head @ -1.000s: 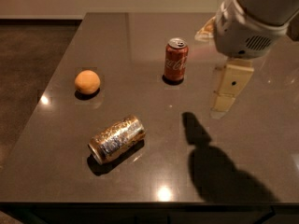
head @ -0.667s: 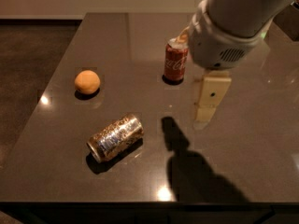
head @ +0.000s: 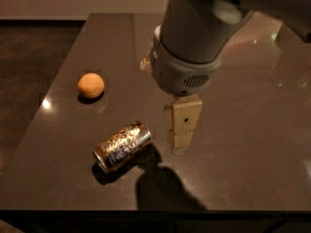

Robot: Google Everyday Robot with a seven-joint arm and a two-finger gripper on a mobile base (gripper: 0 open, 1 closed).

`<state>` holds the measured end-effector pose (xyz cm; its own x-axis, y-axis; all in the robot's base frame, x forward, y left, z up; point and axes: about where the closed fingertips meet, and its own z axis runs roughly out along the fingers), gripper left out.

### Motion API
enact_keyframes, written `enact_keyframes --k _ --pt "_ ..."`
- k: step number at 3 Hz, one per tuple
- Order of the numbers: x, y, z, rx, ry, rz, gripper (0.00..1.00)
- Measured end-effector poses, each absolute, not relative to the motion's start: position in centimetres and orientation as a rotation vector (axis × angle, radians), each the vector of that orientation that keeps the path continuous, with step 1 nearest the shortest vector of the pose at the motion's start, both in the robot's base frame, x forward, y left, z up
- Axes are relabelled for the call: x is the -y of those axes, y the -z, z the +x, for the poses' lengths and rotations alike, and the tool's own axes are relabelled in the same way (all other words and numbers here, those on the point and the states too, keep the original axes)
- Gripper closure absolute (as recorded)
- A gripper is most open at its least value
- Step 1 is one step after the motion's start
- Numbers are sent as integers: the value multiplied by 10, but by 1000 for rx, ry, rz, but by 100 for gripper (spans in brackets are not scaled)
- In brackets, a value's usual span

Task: Place orange can upright

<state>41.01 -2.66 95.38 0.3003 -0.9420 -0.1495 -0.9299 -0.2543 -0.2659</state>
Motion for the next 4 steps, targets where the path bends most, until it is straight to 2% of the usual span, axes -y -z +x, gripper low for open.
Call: enact_keyframes --k 1,4 --pt "-5 -938 399 -1624 62 -2370 0" --pt "-55 -881 376 -1537 1 -2567 0"
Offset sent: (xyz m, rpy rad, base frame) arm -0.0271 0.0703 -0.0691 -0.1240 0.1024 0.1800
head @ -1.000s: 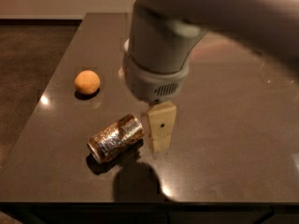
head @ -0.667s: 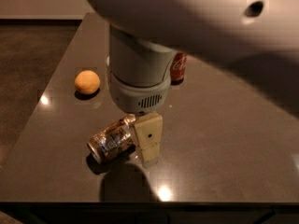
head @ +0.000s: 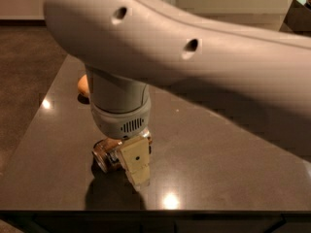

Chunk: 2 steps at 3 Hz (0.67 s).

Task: Place orange can upright

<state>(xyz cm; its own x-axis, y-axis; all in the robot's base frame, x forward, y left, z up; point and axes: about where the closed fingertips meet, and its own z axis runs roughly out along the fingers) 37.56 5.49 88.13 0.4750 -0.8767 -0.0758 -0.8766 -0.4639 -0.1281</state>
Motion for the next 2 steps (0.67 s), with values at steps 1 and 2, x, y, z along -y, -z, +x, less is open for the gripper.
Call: enact_keyframes --k 1,2 --pt "-65 -868 371 -1511 -27 -2618 0" --pt "-71 -857 370 -1514 -60 -2658 18"
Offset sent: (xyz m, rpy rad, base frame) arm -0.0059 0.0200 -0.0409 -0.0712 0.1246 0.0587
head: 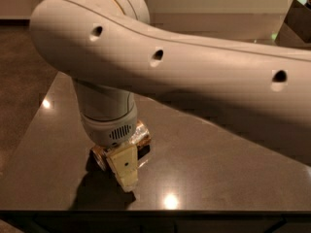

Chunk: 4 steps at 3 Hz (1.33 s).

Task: Place orange can upright

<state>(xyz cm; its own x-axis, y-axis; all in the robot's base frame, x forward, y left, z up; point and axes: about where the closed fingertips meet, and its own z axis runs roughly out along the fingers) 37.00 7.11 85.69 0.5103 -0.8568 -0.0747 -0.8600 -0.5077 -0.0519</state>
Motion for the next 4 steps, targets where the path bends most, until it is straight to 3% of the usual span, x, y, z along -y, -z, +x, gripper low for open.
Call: enact_keyframes --k 1,3,4 --pt "-72 -852 373 -1535 -106 -2671 49" --pt "-64 -877 389 -1599 -178 -2555 96" --pt "-54 -901 406 -1655 -311 -2405 100"
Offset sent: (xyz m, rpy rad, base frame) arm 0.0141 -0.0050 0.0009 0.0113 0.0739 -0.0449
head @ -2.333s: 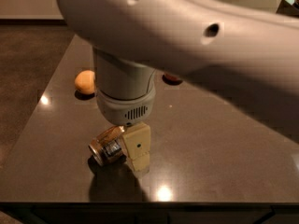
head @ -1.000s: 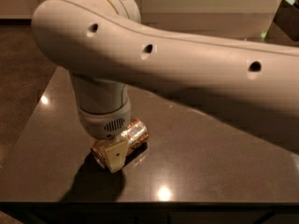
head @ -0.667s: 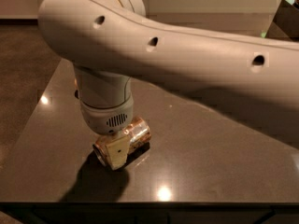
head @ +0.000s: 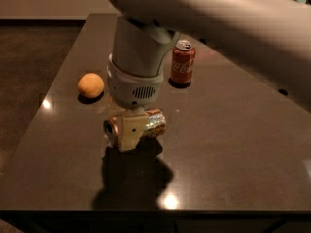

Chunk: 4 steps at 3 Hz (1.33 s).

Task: Place orange can upright

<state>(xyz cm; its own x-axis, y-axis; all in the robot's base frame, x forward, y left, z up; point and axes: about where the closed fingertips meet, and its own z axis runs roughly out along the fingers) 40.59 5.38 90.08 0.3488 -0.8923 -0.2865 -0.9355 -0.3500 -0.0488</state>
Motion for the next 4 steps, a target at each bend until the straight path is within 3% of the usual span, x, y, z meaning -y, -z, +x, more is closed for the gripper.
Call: enact_keyframes --k 4 --pt "-14 -951 446 -1691 -815 -1636 100"
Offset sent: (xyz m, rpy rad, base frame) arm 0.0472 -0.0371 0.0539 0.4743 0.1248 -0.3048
